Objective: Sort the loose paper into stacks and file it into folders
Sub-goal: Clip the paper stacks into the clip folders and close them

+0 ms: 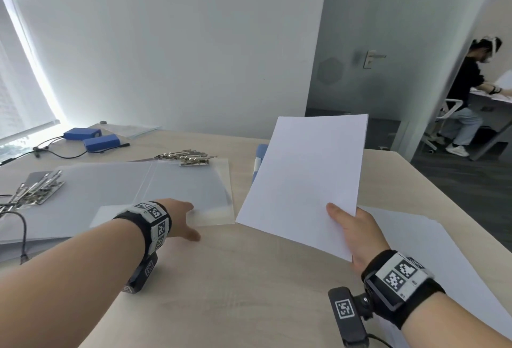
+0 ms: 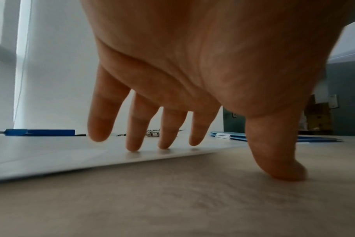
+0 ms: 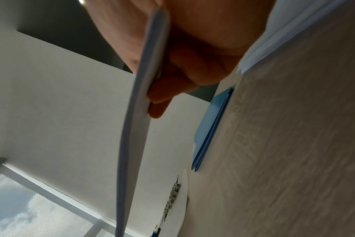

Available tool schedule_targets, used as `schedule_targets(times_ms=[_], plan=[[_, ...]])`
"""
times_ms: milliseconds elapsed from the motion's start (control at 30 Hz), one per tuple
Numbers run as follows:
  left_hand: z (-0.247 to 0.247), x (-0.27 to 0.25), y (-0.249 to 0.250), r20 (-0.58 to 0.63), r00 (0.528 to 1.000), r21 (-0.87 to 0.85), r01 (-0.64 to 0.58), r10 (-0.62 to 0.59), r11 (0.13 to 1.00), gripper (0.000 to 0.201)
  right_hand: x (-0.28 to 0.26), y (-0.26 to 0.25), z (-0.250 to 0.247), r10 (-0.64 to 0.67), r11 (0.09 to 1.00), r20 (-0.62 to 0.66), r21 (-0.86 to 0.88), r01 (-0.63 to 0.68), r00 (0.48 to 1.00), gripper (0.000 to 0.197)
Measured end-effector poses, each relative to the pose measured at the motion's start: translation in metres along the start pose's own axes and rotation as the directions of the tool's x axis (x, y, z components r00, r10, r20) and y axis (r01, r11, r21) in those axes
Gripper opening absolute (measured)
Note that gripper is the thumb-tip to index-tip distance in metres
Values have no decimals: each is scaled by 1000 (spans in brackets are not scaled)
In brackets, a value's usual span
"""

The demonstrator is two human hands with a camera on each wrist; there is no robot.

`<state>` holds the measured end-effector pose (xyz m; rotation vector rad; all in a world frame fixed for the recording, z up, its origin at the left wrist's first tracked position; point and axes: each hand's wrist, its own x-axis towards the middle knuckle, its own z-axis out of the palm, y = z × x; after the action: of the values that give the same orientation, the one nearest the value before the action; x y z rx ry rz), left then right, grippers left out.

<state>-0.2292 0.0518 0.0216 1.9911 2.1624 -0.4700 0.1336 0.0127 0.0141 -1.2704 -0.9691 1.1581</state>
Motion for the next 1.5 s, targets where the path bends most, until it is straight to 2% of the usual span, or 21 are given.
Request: schedule_targets(times_ms=[200, 300, 433, 533, 667, 800, 867, 967, 1167, 1233, 1300, 1433, 1500], plan=[[0, -12, -2, -76, 996, 65, -44, 49, 997, 55, -3, -6, -2, -29, 1000, -10, 1, 29, 1000, 15], [1, -23, -5, -178, 981, 32, -78, 82, 996, 46, -6, -10, -3, -46, 999, -17, 28, 46, 999, 12], [-2, -44, -1, -382, 912, 19, -149, 145, 989, 45, -10, -22, -8, -59, 995, -32, 84, 62, 998, 14], [-7, -62, 20, -480, 856, -12, -225, 192, 974, 45, -14, -37, -14, -78, 987, -35, 135, 82, 996, 13], [-16, -79, 66, -561, 790, -82, -349, 246, 934, 39, -21, -65, -25, -117, 968, -55, 219, 127, 992, 14], [-23, -91, 121, -619, 734, -181, -480, 280, 858, 34, -29, -79, -40, -142, 962, -85, 222, 157, 986, 16], [-21, -95, 150, -616, 720, -193, -531, 319, 825, 35, -33, -82, -49, -143, 966, -87, 202, 159, 986, 19], [-14, -102, 192, -558, 730, -155, -558, 394, 815, 37, -37, -86, -61, -157, 970, -84, 177, 170, 984, 17], [-6, -101, 243, -349, 805, -68, -531, 479, 844, 37, -38, -87, -66, -109, 986, -57, 124, 116, 992, 20], [-2, -98, 243, -285, 824, -142, -542, 490, 828, 42, -37, -82, -65, -93, 989, -46, 112, 97, 995, 22], [1, -96, 233, -273, 844, -291, -530, 461, 797, 47, -35, -76, -63, -72, 992, -39, 98, 75, 997, 25], [0, -84, 178, -296, 907, -583, -420, 300, 695, 31, -28, -59, -52, -37, 997, -40, 67, 39, 999, 22], [4, -79, 136, -328, 929, -726, -363, 171, 584, 24, -23, -49, -42, -17, 998, -30, 62, 18, 999, 18]])
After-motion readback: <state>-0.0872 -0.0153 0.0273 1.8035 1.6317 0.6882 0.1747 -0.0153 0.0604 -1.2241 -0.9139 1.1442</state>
